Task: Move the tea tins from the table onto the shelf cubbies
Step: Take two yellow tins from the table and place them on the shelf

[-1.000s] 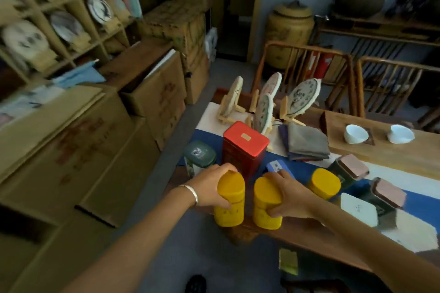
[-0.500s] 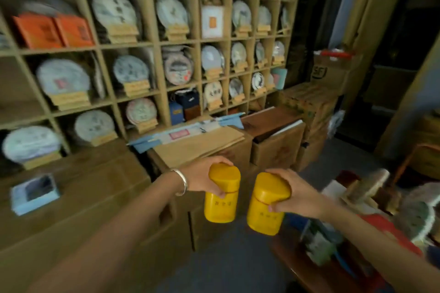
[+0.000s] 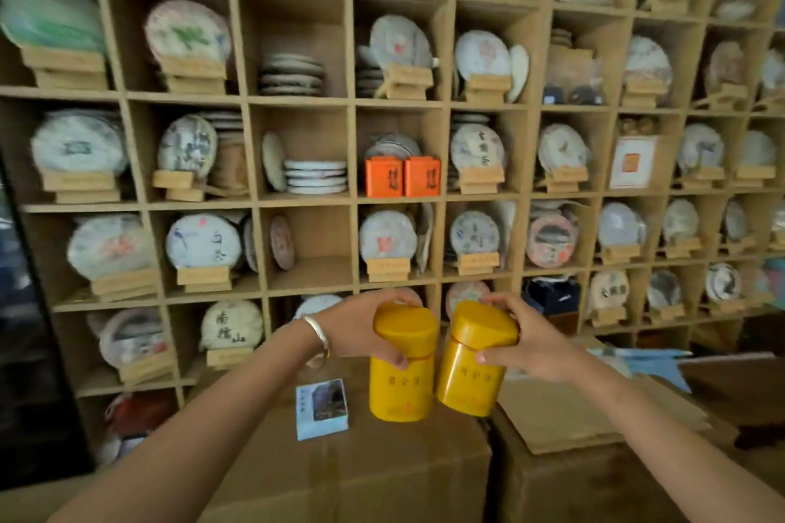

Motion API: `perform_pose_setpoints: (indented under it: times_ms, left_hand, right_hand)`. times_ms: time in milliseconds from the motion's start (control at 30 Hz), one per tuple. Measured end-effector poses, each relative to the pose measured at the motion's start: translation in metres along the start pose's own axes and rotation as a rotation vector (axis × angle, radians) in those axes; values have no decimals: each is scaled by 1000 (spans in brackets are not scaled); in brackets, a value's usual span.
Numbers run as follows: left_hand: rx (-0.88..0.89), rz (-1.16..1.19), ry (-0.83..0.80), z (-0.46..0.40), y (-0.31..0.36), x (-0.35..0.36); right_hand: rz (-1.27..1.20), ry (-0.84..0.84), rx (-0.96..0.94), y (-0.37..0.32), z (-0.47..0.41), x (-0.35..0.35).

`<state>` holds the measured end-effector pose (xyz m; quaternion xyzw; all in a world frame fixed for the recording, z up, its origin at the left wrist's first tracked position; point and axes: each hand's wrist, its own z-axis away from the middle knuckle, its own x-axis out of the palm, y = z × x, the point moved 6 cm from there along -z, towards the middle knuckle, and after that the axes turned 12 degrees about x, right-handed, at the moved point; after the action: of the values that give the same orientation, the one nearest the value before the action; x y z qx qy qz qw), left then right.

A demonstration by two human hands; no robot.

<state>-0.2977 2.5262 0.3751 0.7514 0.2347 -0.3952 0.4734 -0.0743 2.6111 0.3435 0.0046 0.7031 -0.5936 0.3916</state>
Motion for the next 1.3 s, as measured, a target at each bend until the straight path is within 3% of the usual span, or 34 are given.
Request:
perform_pose_setpoints:
  times_ms: [300,833,1100,1300]
  left_hand:
    - [-216,-64,228,52,-104,-156]
    - [-304,-181,392,-15,-230,-333]
    - [-278,-244,471,-44,-283,-407]
    - [-286,-409,322,-75,-323,-425]
  right_hand:
    - [42,-174,-217,-111,-138,73]
    - [-52,-224,-422,-240,-391,87]
    - [-115,-117,-415,-294,-477,101]
    - [-9,86,-353,-308,-521,120]
